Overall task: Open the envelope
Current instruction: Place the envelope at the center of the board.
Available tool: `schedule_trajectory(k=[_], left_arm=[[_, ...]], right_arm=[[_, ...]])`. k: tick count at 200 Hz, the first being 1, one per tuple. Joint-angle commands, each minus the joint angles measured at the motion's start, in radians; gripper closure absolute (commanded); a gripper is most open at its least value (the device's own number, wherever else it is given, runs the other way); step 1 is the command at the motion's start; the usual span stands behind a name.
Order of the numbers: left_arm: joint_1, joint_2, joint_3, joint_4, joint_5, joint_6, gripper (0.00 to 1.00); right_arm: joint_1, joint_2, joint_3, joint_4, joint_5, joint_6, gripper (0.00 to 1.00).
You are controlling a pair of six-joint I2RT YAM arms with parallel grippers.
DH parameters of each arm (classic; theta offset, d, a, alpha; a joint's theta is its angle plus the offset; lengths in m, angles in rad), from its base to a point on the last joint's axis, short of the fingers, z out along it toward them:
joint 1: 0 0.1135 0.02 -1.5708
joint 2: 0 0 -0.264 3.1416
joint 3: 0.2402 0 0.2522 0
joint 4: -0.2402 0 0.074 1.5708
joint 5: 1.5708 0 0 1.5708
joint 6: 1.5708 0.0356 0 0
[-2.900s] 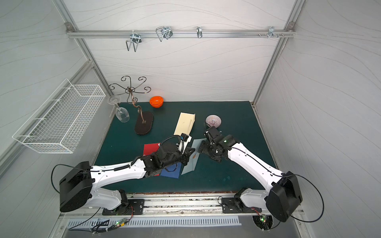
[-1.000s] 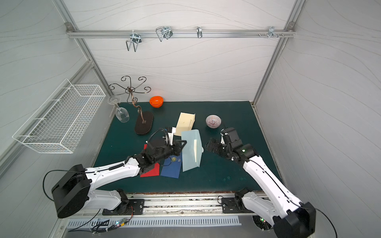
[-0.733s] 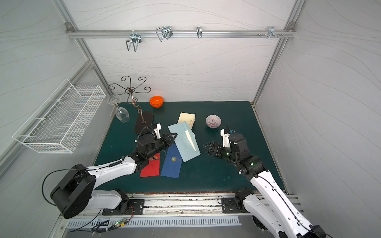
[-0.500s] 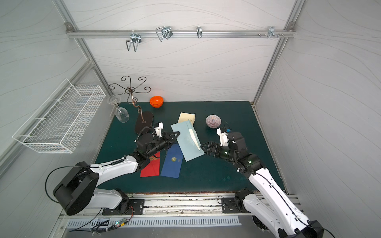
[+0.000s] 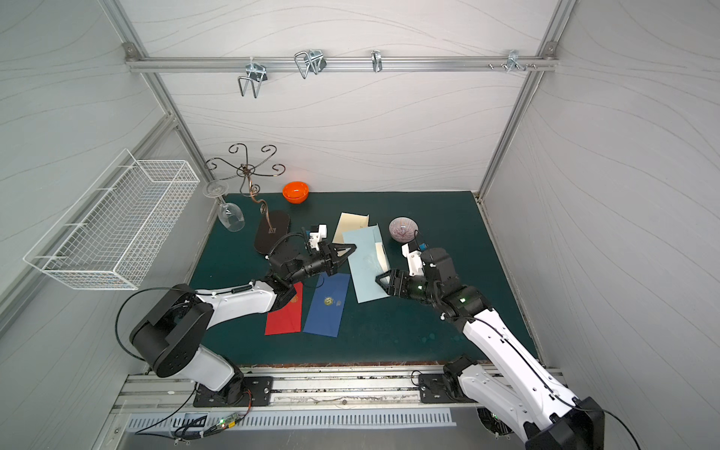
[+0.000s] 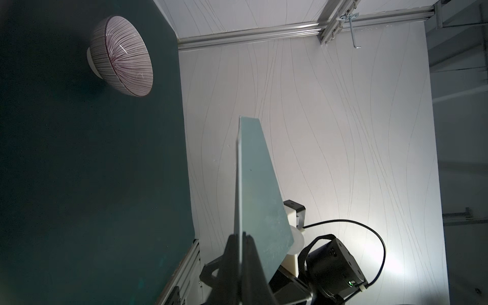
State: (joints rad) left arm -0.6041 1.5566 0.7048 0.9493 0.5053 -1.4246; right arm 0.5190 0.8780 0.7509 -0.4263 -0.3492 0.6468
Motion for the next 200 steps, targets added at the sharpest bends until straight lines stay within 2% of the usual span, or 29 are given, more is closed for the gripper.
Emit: schedule_trajectory(k=[1,32,77,160,189,200], left_arm=[[0.003,-0.019,0.036,0.089,0.037,-0.020,1.00],[0.003,-0.042,0.039,0.038,0.035,0.031,1.00],[0.003,-0.039,0.038,0.037,0.032,0.032,1.00],[0.003,-0.043,0.031,0.004,0.018,0.044,1.00],[0.003,-0.044,0.030,-0.011,0.018,0.052,0.93],[0.003,-0.046,0.032,-0.021,0.017,0.056,0.88]], right_arm=[[-0.044,-0.014,-0.024,0.022,-0.031,0.022,0.36],[-0.108,-0.008,-0.051,0.061,-0.124,0.050,0.48],[-0.140,-0.015,-0.067,0.099,-0.185,0.071,0.60],[-0.159,-0.042,-0.078,0.110,-0.202,0.077,0.80],[-0.161,-0.051,-0.082,0.110,-0.201,0.077,0.88],[-0.160,-0.055,-0.083,0.110,-0.200,0.072,0.91]])
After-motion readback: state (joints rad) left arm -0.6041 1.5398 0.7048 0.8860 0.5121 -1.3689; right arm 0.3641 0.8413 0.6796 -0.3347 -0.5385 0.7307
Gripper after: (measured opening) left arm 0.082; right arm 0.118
